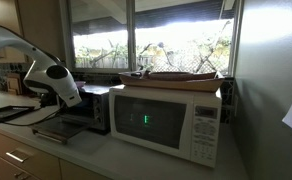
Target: Remove the blue bowl from the microwave, put it on the left microwave and then put the purple bowl in the left microwave
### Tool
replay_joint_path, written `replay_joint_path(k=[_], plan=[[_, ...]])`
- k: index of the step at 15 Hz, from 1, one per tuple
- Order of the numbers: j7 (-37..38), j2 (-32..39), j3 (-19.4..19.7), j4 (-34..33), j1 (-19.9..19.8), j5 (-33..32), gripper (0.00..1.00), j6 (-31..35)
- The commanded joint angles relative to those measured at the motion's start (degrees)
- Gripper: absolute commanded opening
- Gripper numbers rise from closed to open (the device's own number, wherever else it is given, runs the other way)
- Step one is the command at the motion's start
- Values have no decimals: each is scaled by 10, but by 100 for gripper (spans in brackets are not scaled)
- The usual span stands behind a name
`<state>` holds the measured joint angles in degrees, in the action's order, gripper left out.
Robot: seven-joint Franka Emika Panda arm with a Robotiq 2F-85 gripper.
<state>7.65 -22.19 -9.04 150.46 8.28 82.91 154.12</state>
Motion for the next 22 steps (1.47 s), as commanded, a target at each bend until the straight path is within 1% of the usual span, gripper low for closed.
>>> replay_joint_path(k=[1, 5, 7, 9, 10, 11, 12, 13, 17, 18, 19, 20, 21, 22], plan=[[9, 6, 6, 11, 8, 51, 100, -23], [28, 13, -3, 18, -5, 86, 100, -24], [30, 14, 1, 17, -5, 113, 100, -33], [14, 12, 7, 14, 4, 141, 100, -31], [13, 12, 6, 13, 4, 148, 90, -31], [12, 12, 6, 13, 3, 156, 74, -31], [14, 11, -2, 13, -6, 160, 68, -34], [13, 11, -2, 13, -6, 165, 57, -35], [9, 9, -3, 14, -7, 171, 28, -43], [11, 7, -3, 16, -8, 165, 19, -45], [11, 0, 1, 20, -9, 150, 13, -56], [24, -6, 6, 26, -11, 125, 6, -74], [23, -10, 8, 28, -14, 112, 1, -83], [22, -16, 10, 29, -17, 97, 0, -95]])
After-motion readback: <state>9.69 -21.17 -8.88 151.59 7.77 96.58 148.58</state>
